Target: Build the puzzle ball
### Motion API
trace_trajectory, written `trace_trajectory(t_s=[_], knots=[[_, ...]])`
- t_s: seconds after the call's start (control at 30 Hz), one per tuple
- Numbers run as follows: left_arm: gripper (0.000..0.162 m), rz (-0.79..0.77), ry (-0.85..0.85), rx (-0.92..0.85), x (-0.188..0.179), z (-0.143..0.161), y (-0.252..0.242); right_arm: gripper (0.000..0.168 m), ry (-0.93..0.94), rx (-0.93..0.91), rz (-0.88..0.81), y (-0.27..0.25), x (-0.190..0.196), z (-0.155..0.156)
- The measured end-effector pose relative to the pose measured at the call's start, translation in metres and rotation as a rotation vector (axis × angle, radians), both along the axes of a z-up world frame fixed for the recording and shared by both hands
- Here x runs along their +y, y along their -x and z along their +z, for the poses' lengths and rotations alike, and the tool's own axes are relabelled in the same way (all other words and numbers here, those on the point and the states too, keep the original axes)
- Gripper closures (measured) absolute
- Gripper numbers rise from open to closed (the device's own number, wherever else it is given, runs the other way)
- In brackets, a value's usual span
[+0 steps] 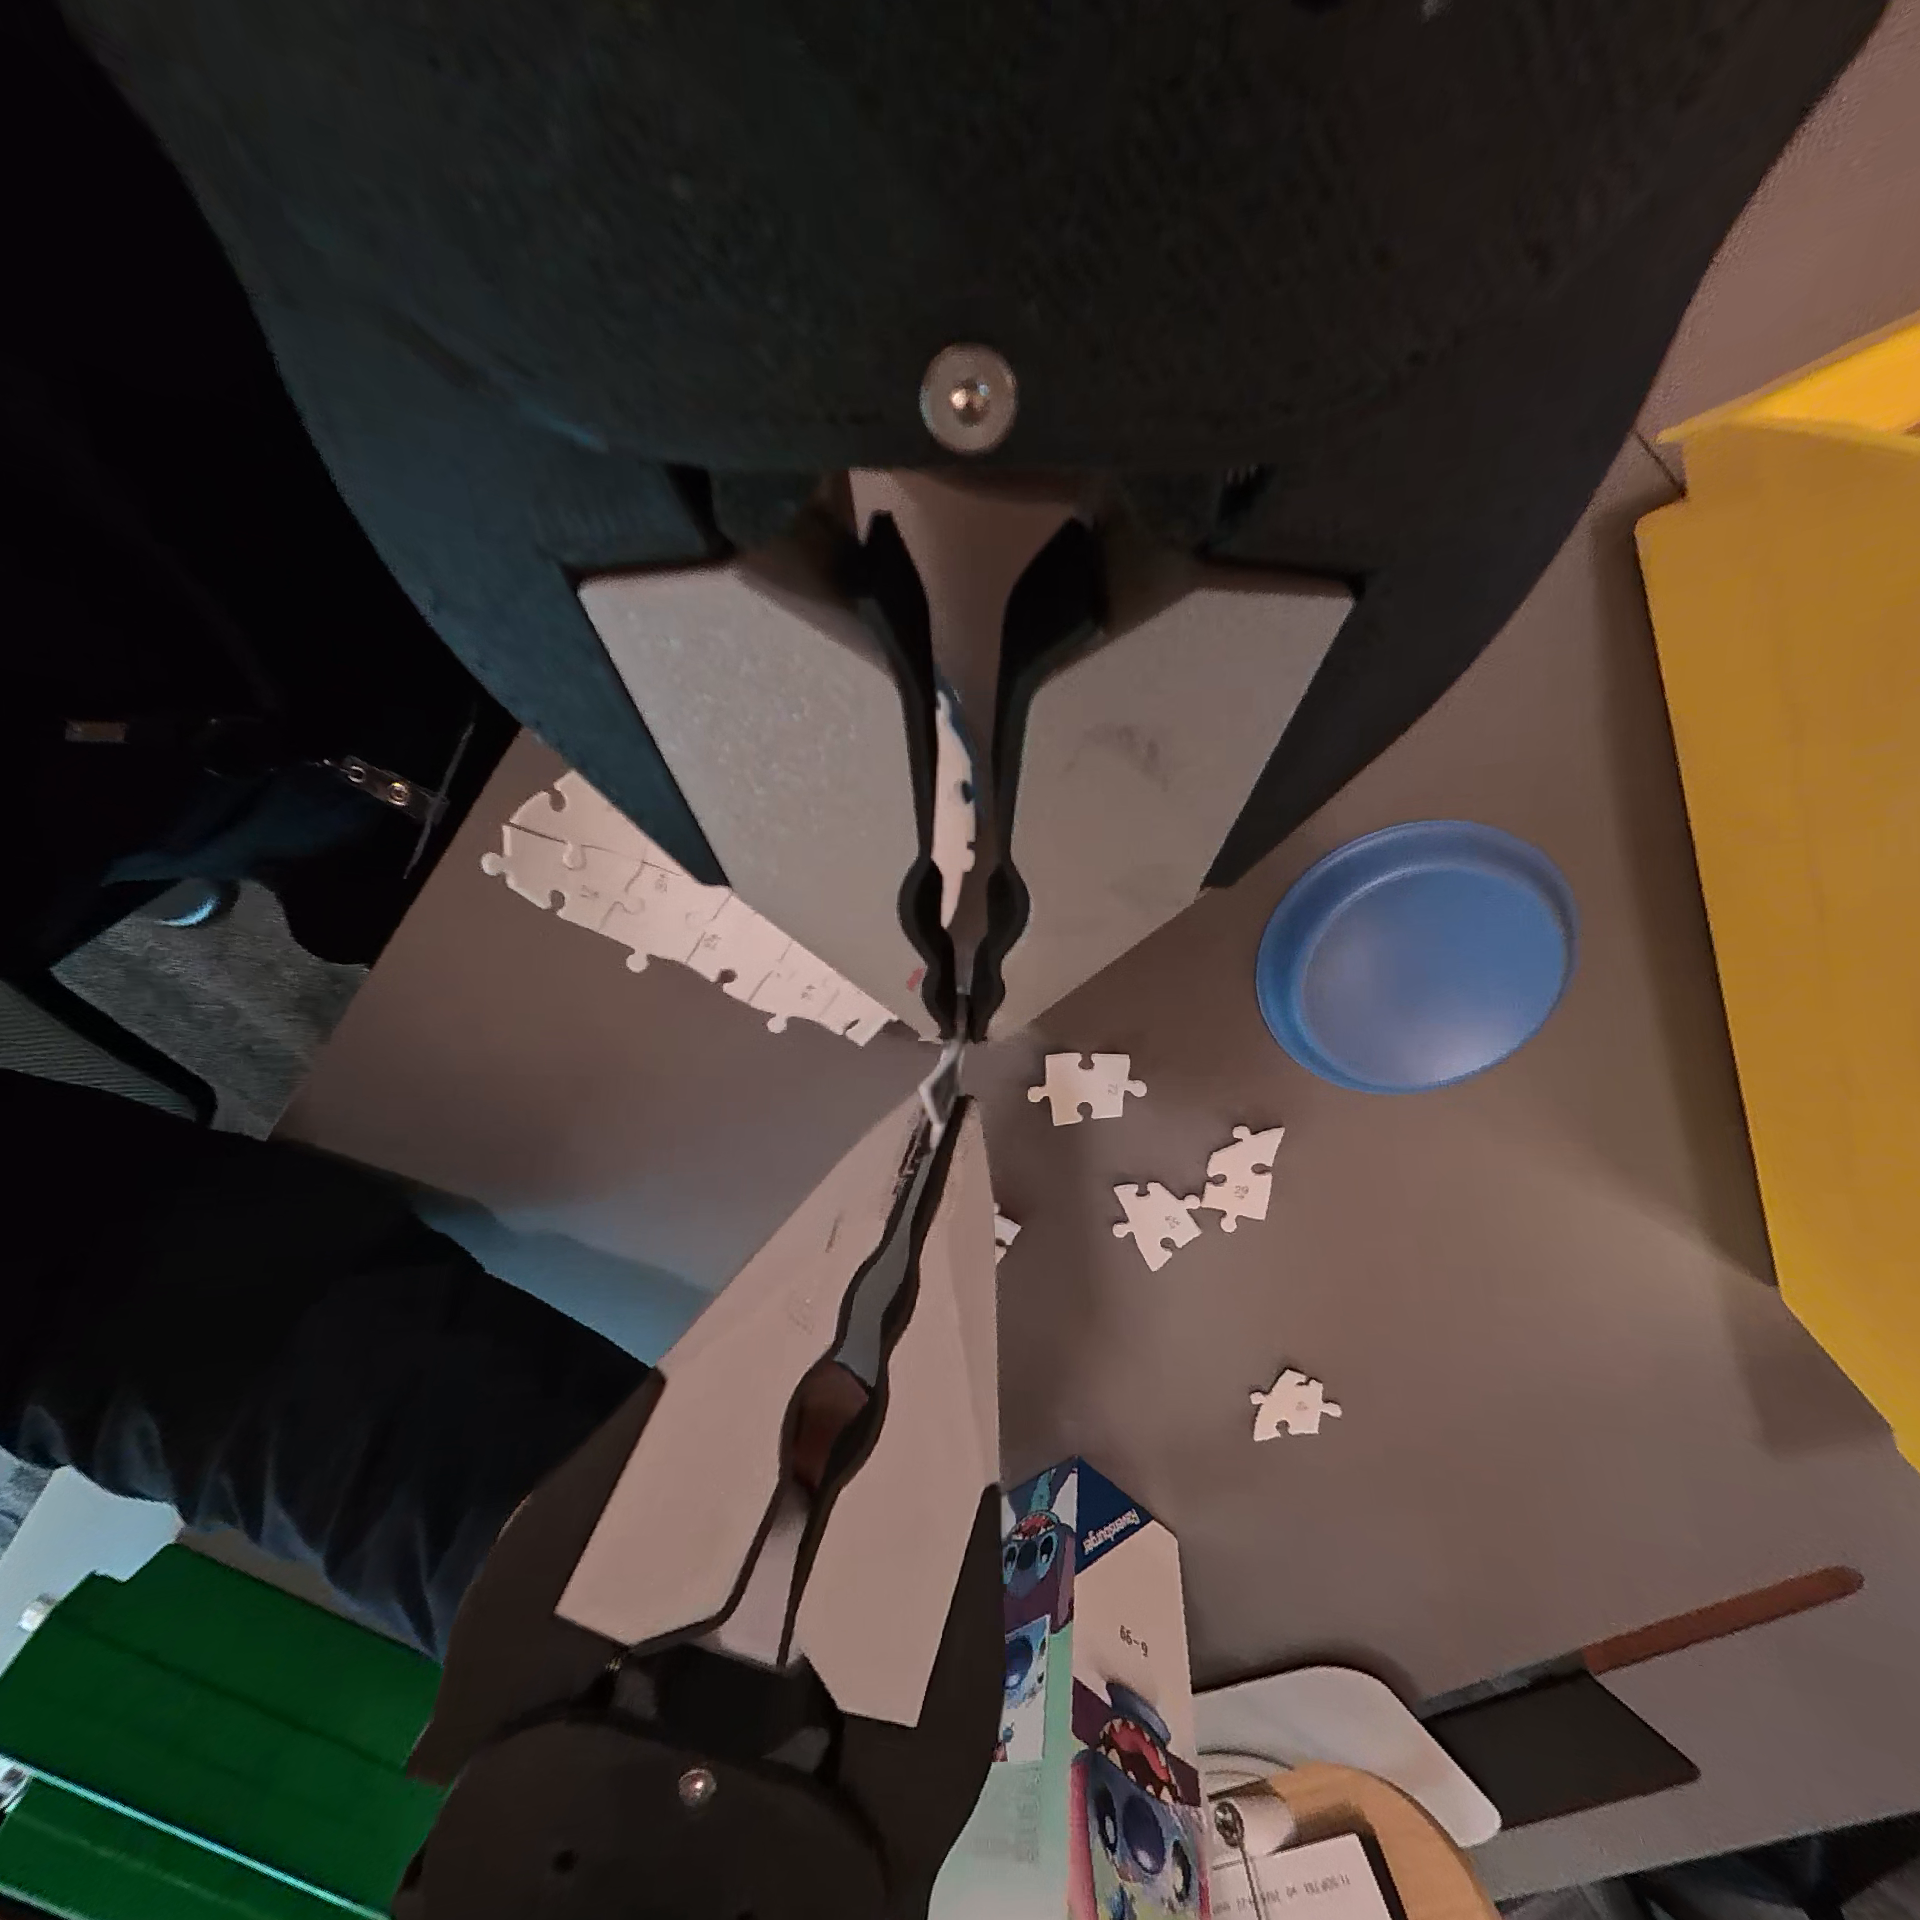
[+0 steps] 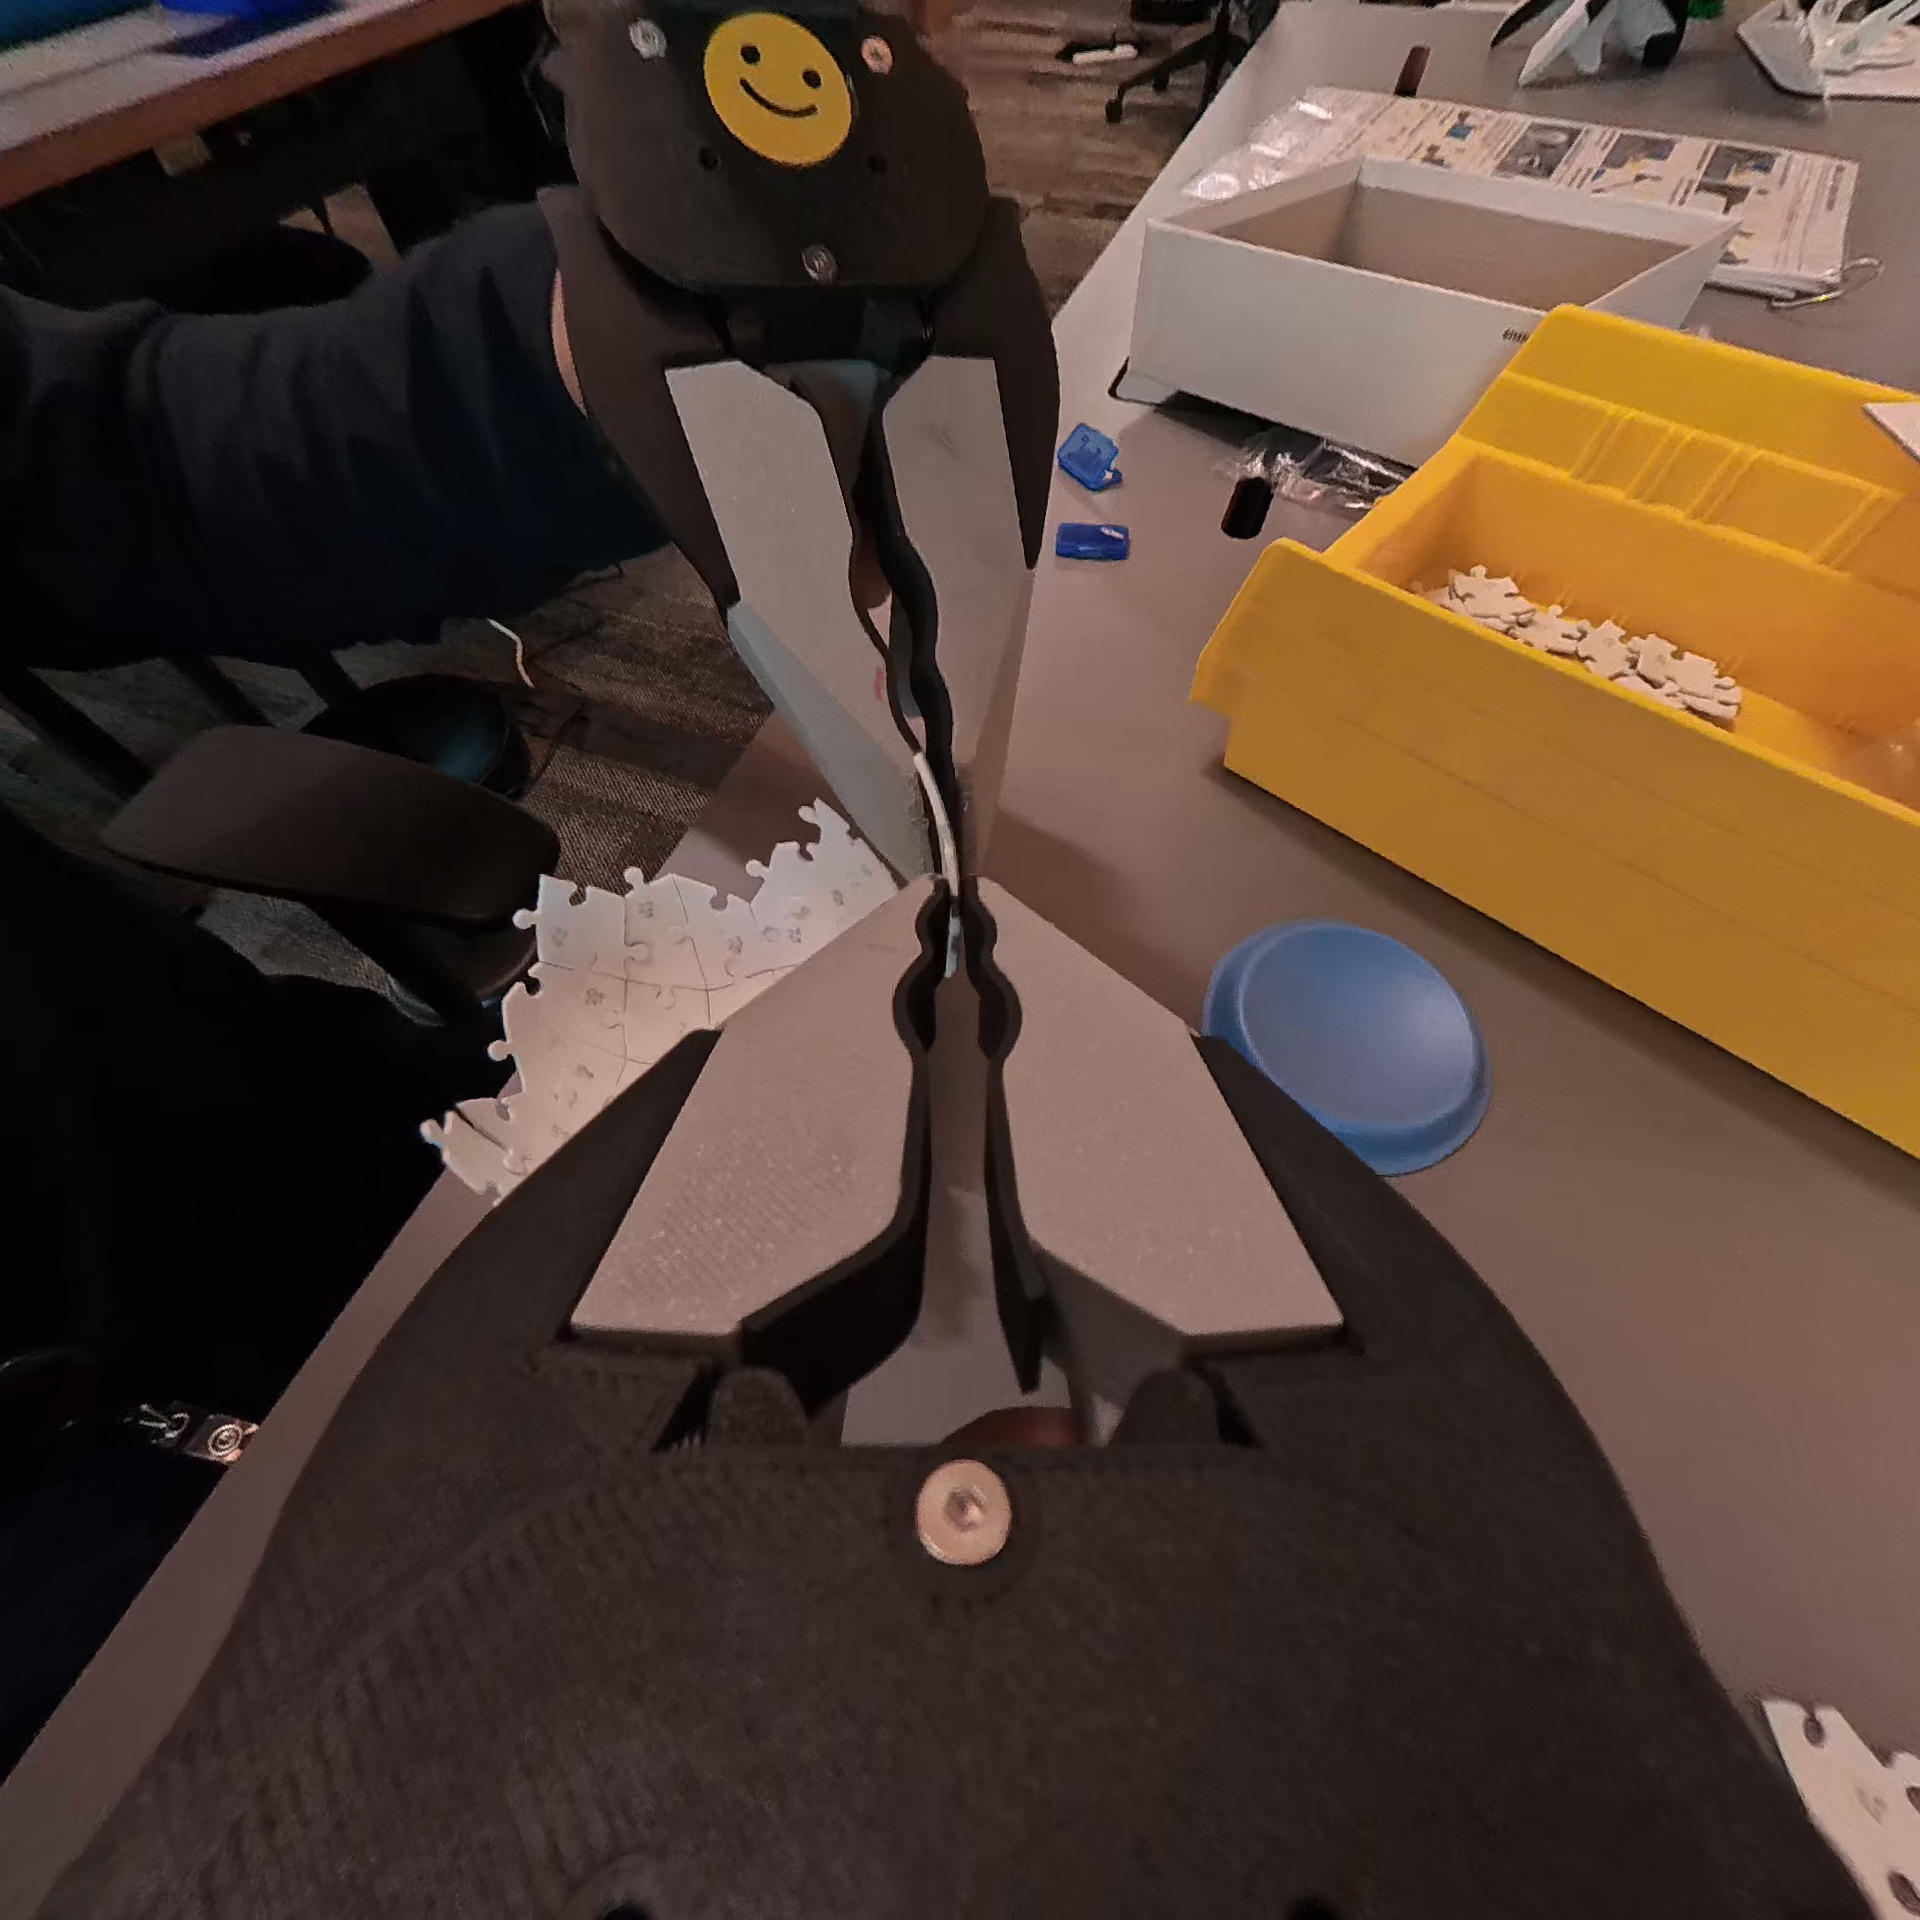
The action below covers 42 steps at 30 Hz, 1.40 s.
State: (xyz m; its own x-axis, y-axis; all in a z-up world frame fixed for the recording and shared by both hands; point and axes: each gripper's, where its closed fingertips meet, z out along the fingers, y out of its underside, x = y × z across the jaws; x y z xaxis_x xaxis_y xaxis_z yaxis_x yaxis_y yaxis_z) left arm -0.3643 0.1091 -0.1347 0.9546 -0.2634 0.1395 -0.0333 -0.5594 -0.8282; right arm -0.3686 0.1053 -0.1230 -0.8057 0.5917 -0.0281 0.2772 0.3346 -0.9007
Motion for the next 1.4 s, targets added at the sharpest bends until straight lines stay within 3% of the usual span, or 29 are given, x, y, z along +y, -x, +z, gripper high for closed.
trace_trajectory(t_s=[0.4,0.47,0.77,0.9,1.03,1.17,1.4], knots=[[0.161,0.031,0.042,0.017,-0.005,-0.006,0.002,0.168,-0.006,-0.037,0.011,0.0,-0.001,-0.01],[0.149,0.089,0.064,0.057,-0.01,-0.01,0.013,0.168,-0.007,-0.057,0.015,-0.001,-0.001,-0.014],[0.135,0.16,0.212,0.146,-0.045,-0.042,0.017,0.168,-0.08,-0.082,0.032,-0.003,-0.007,-0.027],[0.136,0.13,0.249,0.079,-0.043,-0.056,0.009,0.168,-0.106,-0.099,0.047,-0.005,-0.011,-0.034],[0.148,0.108,0.28,0.075,-0.039,-0.065,0.006,0.168,-0.131,-0.12,0.063,-0.007,-0.014,-0.043],[0.139,0.115,0.308,0.102,-0.041,-0.069,0.009,0.168,-0.153,-0.136,0.072,-0.008,-0.017,-0.05],[0.138,0.112,0.319,0.118,-0.046,-0.068,0.007,0.168,-0.181,-0.156,0.074,-0.008,-0.018,-0.058]])
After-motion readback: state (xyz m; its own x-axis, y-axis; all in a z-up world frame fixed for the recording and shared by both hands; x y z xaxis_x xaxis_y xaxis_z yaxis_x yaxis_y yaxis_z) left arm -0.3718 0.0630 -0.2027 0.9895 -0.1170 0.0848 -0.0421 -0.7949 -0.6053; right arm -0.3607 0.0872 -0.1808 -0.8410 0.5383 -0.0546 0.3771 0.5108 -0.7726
